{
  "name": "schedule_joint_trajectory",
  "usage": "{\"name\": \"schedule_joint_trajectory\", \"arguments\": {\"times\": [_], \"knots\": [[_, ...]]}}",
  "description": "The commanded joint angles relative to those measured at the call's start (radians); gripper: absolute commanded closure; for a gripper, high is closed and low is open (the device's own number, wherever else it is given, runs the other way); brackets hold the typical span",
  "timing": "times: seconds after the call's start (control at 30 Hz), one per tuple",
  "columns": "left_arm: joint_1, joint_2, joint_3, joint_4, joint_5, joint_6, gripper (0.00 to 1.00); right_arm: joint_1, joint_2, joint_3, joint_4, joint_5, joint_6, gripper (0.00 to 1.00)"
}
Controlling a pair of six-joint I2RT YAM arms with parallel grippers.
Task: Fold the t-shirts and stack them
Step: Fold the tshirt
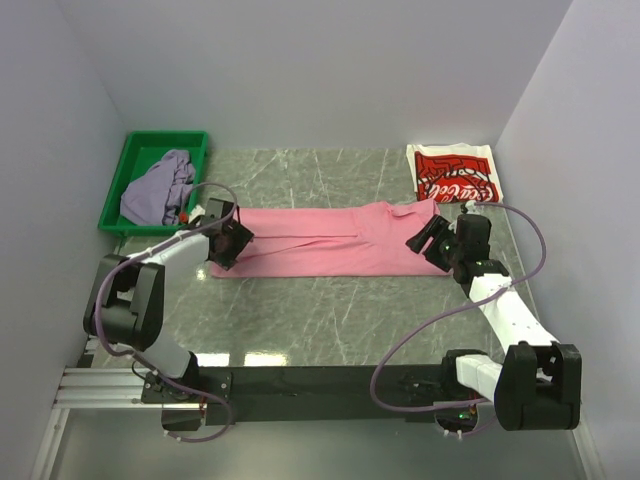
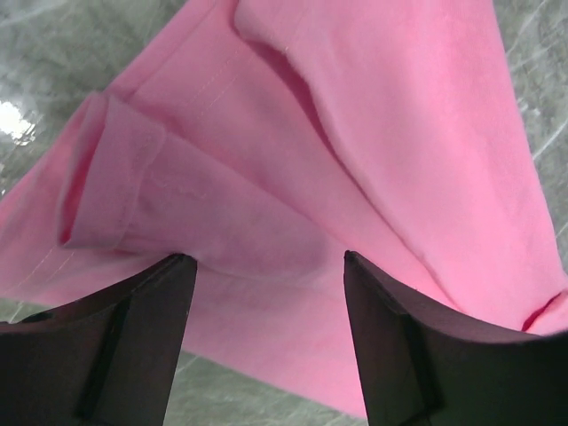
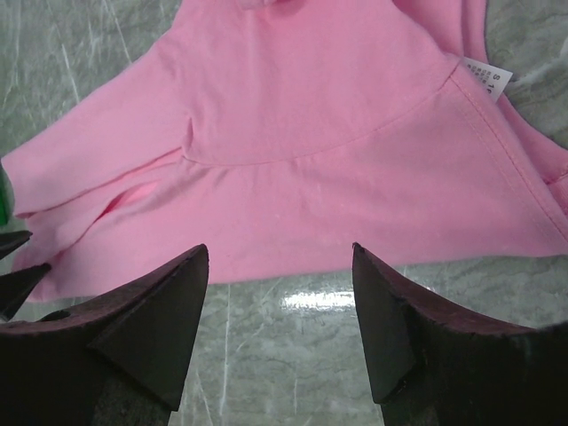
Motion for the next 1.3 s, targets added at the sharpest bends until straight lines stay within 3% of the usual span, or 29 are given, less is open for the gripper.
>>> {"name": "schedule_joint_trajectory", "arguments": {"times": [0.0, 0.67, 0.97, 1.27], "knots": [[-0.002, 0.035, 0.062, 0.033, -0.039, -0.016, 0.28, 0.004, 0.002, 0.006, 0.046, -0.019, -0.028, 0.28], [0.064, 0.178, 0.249, 0.029, -0.051, 0.015, 0.29, 0.004, 0.101, 0.05, 0.058, -0.089, -0.046, 0.32], [0.127, 0.224, 0.333, 0.029, -0.008, 0.166, 0.24, 0.037, 0.258, 0.207, 0.076, -0.109, -0.046, 0.38], [0.127, 0.011, 0.357, -0.109, -0.017, 0.395, 0.13, 0.037, 0.48, 0.396, 0.132, -0.043, 0.125, 0.38]]}}
